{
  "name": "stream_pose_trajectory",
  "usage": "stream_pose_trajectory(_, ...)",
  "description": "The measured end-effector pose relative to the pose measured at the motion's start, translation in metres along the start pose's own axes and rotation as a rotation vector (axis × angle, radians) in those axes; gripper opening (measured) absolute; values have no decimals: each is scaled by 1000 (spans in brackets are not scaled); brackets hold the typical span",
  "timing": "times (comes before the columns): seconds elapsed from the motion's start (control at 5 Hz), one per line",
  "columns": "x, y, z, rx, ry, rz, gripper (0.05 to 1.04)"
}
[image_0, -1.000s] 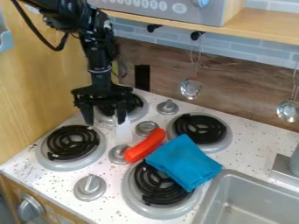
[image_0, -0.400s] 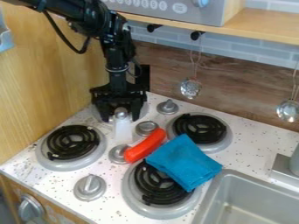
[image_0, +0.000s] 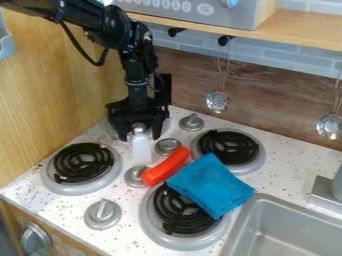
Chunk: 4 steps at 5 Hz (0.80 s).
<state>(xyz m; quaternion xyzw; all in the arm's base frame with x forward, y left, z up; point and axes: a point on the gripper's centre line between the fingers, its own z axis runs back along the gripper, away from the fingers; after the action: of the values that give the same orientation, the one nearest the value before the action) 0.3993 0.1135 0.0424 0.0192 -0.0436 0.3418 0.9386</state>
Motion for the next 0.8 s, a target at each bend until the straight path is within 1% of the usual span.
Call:
stream_pose_trajectory(0.2, 0, 0, -3, 1, 3, 12, 669)
stream_pose_trajectory(0.4, 2, 0, -2, -1, -8, 21, 564)
stream_pose_trajectory(0.6, 0, 1, -5, 2, -13, 25, 564)
stream_pose_trajectory(0.8, -7, 2, -2, -10, -3, 24, 564)
